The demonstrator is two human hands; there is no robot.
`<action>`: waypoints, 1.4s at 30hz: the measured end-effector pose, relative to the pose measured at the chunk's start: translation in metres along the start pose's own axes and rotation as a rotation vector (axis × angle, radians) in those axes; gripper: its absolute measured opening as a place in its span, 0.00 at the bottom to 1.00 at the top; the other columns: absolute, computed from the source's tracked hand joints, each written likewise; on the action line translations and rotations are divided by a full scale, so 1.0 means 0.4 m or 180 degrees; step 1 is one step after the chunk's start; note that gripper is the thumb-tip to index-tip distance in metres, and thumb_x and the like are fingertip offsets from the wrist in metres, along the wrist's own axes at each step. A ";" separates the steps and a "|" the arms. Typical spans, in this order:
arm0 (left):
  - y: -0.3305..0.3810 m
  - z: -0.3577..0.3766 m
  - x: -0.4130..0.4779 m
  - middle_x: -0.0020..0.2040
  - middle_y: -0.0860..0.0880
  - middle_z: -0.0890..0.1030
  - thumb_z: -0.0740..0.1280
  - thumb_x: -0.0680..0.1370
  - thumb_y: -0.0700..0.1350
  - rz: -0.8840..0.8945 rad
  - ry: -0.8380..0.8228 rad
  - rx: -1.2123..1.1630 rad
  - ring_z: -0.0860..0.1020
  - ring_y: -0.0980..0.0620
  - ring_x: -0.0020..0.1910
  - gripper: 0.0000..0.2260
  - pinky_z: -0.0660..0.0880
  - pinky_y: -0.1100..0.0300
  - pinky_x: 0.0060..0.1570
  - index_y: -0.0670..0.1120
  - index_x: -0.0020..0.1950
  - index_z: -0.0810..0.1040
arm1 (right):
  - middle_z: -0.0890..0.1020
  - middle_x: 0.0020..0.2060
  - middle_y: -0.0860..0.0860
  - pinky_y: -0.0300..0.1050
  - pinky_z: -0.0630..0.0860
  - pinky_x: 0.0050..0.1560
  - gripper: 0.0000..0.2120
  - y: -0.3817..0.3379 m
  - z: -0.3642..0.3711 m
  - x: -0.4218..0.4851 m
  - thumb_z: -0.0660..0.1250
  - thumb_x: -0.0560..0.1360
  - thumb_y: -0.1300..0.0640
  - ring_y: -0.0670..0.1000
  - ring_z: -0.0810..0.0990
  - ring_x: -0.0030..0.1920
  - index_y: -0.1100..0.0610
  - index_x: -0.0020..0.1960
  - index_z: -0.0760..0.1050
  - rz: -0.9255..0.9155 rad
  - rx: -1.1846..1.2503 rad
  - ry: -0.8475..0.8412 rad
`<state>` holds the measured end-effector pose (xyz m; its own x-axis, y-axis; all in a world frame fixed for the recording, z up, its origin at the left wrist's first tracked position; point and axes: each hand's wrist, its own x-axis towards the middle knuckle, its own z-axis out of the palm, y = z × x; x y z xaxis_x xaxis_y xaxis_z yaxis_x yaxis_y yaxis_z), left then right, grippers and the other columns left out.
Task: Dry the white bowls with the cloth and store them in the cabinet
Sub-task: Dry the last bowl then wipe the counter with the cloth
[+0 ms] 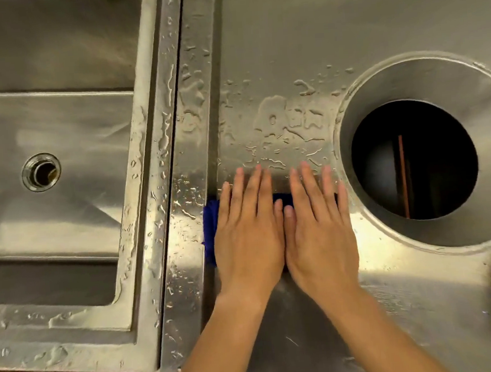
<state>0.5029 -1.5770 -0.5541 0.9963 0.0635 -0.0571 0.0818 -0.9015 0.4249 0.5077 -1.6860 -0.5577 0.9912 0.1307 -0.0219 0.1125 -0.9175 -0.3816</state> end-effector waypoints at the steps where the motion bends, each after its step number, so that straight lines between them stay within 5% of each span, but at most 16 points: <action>1: -0.004 0.011 -0.003 0.84 0.44 0.64 0.55 0.89 0.48 -0.0047 0.0023 0.0176 0.54 0.47 0.84 0.24 0.43 0.53 0.83 0.41 0.83 0.60 | 0.59 0.81 0.56 0.59 0.50 0.81 0.27 0.009 0.006 0.003 0.48 0.85 0.50 0.56 0.50 0.82 0.60 0.81 0.57 0.0024 -0.0156 -0.0086; 5: 0.000 0.035 -0.026 0.86 0.44 0.53 0.49 0.88 0.52 -0.0187 0.0193 0.0462 0.49 0.44 0.85 0.28 0.39 0.53 0.84 0.42 0.86 0.51 | 0.51 0.83 0.56 0.58 0.47 0.81 0.30 0.031 0.018 -0.016 0.46 0.85 0.46 0.56 0.45 0.83 0.60 0.83 0.50 0.0102 -0.0411 -0.0174; 15: -0.001 0.046 0.198 0.86 0.42 0.48 0.46 0.88 0.51 -0.0192 0.0586 0.0581 0.45 0.45 0.85 0.29 0.38 0.55 0.83 0.38 0.85 0.49 | 0.49 0.83 0.59 0.61 0.46 0.81 0.33 0.043 0.032 0.199 0.42 0.85 0.41 0.59 0.44 0.83 0.60 0.83 0.46 0.0224 -0.0545 0.0158; 33: 0.010 0.029 0.646 0.87 0.43 0.52 0.46 0.89 0.51 -0.0118 0.0613 0.0634 0.47 0.44 0.86 0.27 0.40 0.52 0.83 0.40 0.86 0.52 | 0.45 0.83 0.56 0.62 0.40 0.80 0.31 0.067 0.008 0.652 0.41 0.85 0.42 0.59 0.39 0.83 0.54 0.83 0.43 0.0260 -0.0645 0.0131; 37: 0.009 0.023 0.641 0.87 0.45 0.54 0.44 0.88 0.52 -0.0087 0.0526 0.0617 0.47 0.45 0.86 0.27 0.41 0.52 0.84 0.42 0.86 0.53 | 0.47 0.83 0.53 0.57 0.39 0.81 0.28 0.065 -0.007 0.662 0.42 0.87 0.46 0.56 0.41 0.83 0.54 0.83 0.43 -0.0501 -0.0652 0.0141; 42: 0.016 0.020 0.648 0.83 0.44 0.66 0.44 0.87 0.51 -0.0094 0.0680 0.0511 0.60 0.45 0.84 0.27 0.48 0.51 0.84 0.42 0.82 0.65 | 0.54 0.83 0.51 0.54 0.46 0.82 0.27 0.080 -0.011 0.686 0.40 0.86 0.48 0.53 0.47 0.83 0.55 0.83 0.48 -0.0594 -0.0575 -0.0003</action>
<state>0.7616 -1.5697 -0.5735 0.9776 0.1642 0.1318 0.1229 -0.9532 0.2761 0.7835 -1.6810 -0.5719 0.9520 0.3044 0.0324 0.3044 -0.9296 -0.2079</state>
